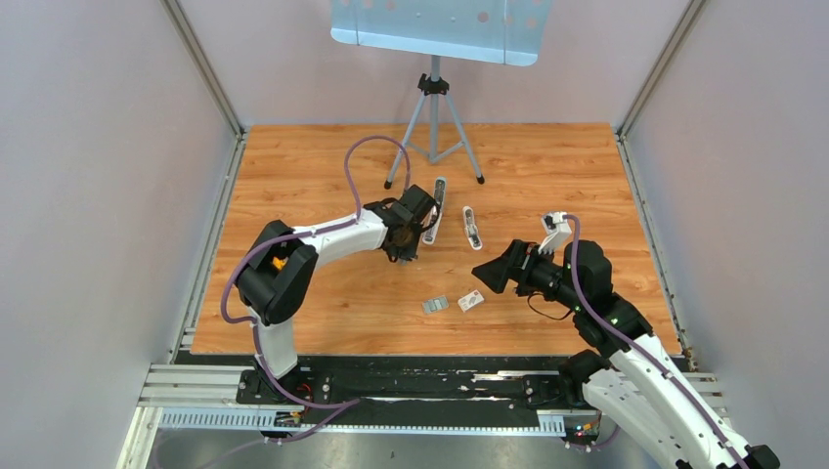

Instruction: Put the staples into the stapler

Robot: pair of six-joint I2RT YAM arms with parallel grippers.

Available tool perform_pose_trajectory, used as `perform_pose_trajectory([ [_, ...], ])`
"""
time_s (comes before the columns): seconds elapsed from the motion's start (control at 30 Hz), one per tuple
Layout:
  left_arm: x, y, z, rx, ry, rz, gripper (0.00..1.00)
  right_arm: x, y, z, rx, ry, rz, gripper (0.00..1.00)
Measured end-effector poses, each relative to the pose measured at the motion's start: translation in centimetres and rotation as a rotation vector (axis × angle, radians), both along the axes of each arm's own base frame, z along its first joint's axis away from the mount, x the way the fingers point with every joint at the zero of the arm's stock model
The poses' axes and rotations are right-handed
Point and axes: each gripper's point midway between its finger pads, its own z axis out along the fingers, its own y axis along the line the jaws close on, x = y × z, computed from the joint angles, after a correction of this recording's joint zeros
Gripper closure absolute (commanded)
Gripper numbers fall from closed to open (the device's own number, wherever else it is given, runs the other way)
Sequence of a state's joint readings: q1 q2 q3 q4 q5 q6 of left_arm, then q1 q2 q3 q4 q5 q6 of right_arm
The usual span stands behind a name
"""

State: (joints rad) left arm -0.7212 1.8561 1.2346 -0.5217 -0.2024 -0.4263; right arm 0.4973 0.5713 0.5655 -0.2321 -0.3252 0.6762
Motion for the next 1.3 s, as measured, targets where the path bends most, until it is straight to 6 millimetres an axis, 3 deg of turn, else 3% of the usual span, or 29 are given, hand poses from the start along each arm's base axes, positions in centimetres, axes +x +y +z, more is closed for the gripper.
perform_pose_trajectory([
  [0.3,4.4,-3.6,5.8,-0.106,-0.135,0.006,0.82,0.4,-0.3,-1.5,-0.049,0.03,-0.015,0.0],
  [0.43,5.9,-4.8,7.3,-0.139,-0.179,0.012,0.82,0.6,-0.5,-1.9,-0.067,0.036,-0.024,0.0],
  [0.73,7.6,-5.6,5.7,-0.124,-0.198,0.027,0.83,0.9,-0.7,-2.9,-0.113,0.045,-0.024,0.0],
  [0.97,8.7,-6.3,6.0,-0.148,-0.243,0.029,0.83,1.2,-0.9,-3.2,-0.13,0.045,-0.032,0.0],
  [1.3,9.0,-6.7,4.6,-0.146,-0.237,0.018,0.83,1.2,-1.0,-3.4,-0.147,0.043,-0.029,0.0],
])
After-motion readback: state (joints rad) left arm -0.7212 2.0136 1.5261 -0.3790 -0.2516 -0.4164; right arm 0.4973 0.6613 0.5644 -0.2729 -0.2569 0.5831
